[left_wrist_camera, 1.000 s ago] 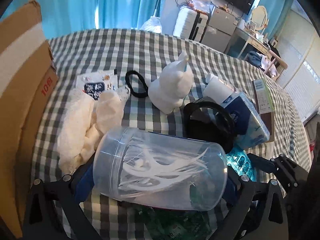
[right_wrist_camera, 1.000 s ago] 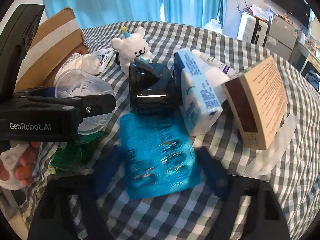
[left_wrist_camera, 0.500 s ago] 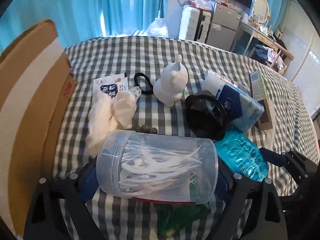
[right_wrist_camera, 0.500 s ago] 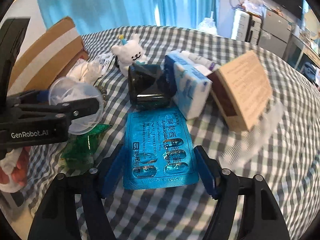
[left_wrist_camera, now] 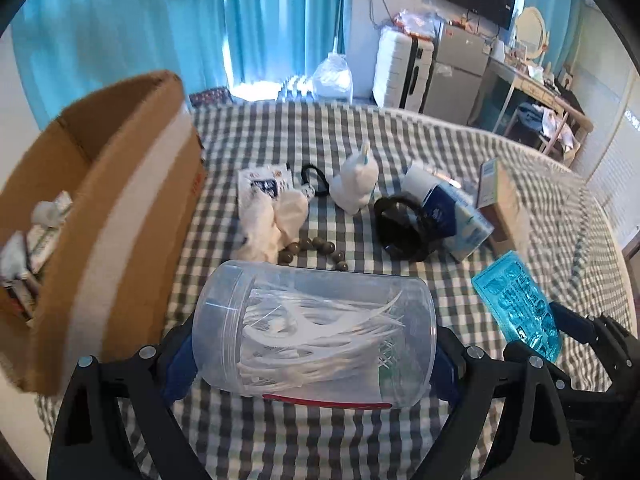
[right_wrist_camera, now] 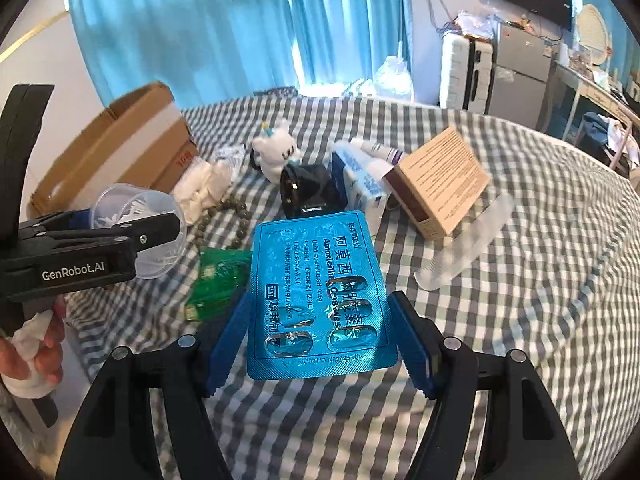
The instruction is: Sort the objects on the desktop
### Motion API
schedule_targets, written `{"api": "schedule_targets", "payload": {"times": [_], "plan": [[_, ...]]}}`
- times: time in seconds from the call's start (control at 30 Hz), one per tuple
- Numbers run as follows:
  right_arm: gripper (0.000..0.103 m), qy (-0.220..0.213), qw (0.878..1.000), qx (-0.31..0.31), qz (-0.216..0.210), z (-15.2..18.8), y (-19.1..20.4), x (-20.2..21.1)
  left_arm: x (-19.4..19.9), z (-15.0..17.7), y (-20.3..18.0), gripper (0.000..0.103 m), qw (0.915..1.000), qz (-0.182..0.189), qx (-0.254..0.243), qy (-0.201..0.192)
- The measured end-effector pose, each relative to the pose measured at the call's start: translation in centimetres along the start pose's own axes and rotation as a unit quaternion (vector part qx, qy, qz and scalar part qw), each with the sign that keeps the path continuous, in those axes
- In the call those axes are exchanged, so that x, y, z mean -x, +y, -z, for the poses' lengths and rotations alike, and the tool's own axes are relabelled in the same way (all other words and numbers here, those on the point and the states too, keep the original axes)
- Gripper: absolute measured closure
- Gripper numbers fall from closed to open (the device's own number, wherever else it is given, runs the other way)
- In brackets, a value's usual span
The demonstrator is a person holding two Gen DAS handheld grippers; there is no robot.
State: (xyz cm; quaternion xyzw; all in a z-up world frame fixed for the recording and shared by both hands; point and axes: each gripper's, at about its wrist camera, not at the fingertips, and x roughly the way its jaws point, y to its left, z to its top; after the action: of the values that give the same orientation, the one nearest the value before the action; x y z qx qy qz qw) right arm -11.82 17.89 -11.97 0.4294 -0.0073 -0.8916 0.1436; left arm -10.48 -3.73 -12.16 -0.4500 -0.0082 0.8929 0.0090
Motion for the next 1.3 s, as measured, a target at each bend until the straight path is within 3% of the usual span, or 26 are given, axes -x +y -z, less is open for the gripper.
{"api": "schedule_targets", "payload": {"times": [0.37, 0.63, 0.77, 0.87, 0.93, 1.17, 1.3], "plan": [[0.033, -0.066, 0.998, -0.007, -0.001, -0.5, 2.7, 7.1, 6.3, 0.2, 0.6, 0.009, 0.9986, 0.0, 0.0, -0.053], [0.033, -0.1, 0.995, 0.026, -0.002, -1.3, 6.8, 10.2, 9.6, 0.5, 2.6, 0.009, 0.9966, 0.003, 0.014, -0.081], [0.033, -0.106, 0.993, 0.041, -0.009, -2.1, 8.9, 10.5, 10.5, 0.4, 4.2, 0.009, 0.9959, -0.004, 0.026, -0.087], [0.033, -0.11, 0.992, 0.055, -0.017, -2.8, 10.7, 10.5, 11.1, 0.2, 5.6, 0.011, 0.9935, -0.053, 0.033, -0.096], [0.033, -0.113, 0.991, 0.061, -0.023, -3.6, 12.1, 10.3, 11.7, -0.2, 6.6, 0.012, 0.9915, -0.066, 0.033, -0.107], [0.033, -0.114, 0.989, 0.07, -0.061, -6.2, 16.1, 8.2, 12.0, -2.0, 11.4, 0.018, 0.992, -0.047, 0.054, -0.104], [0.033, -0.098, 0.991, 0.069, -0.051, -5.7, 15.9, 6.4, 10.5, -1.1, 12.6, 0.016, 0.9943, -0.019, 0.063, -0.084]]}}
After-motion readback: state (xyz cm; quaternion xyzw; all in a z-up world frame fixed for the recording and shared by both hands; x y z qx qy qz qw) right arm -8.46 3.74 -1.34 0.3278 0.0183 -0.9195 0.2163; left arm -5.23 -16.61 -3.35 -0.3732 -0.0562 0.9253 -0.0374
